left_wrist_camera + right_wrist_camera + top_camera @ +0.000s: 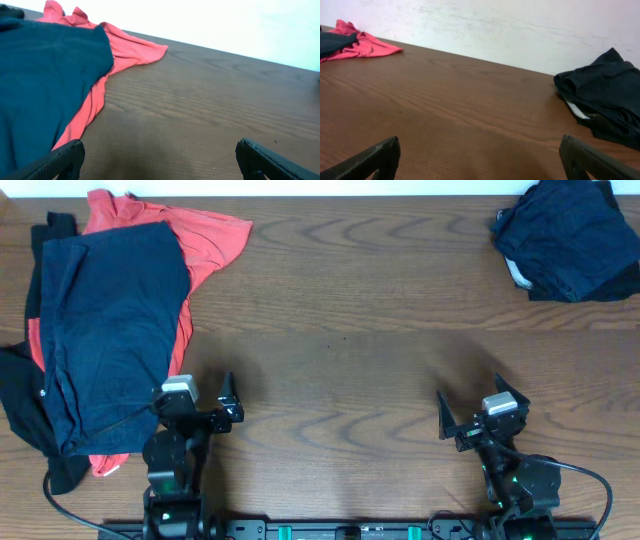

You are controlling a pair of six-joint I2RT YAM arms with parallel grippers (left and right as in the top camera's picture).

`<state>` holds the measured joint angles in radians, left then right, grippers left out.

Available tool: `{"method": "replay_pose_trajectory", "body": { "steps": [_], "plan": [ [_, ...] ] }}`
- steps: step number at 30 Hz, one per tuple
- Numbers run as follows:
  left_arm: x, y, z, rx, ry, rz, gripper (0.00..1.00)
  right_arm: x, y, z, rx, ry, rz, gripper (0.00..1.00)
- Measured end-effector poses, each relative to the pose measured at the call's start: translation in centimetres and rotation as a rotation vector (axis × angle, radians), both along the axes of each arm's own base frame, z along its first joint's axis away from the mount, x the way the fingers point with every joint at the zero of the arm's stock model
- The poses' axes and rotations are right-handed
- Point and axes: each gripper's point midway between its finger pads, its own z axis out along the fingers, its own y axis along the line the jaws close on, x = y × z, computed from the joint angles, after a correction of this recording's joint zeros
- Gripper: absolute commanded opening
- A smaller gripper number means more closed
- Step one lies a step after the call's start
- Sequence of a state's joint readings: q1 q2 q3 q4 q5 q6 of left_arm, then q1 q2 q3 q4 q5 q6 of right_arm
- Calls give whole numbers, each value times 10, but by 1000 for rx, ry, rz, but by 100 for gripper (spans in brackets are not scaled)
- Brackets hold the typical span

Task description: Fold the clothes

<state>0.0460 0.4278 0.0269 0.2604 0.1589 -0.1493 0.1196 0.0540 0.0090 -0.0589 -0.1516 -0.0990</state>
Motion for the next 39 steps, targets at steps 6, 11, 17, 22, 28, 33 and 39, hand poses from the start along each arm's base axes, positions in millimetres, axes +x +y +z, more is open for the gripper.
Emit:
{"method": "replay_pose_trajectory", "body": {
  "steps": [6, 11, 17, 22, 28, 33, 39],
  "plan": [
    [-7, 0, 10, 3, -59, 2, 98, 0, 0, 0, 0, 0, 0, 99],
    [-12, 0, 11, 3, -64, 1, 98, 0, 0, 0, 0, 0, 0, 99],
    [-20, 1, 7, 4, -48, 10, 98, 0, 0, 0, 0, 0, -2, 99],
    [-22, 2, 24, 9, -122, 20, 98, 0, 0, 0, 0, 0, -3, 99],
    [-23, 3, 26, 10, -129, 25, 98, 0, 0, 0, 0, 0, -3, 99],
    [-23, 4, 26, 10, -129, 27, 98, 0, 0, 0, -1, 0, -3, 99],
    [-23, 4, 26, 10, -129, 27, 98, 0, 0, 0, -1, 0, -3, 99]
  ]
}}
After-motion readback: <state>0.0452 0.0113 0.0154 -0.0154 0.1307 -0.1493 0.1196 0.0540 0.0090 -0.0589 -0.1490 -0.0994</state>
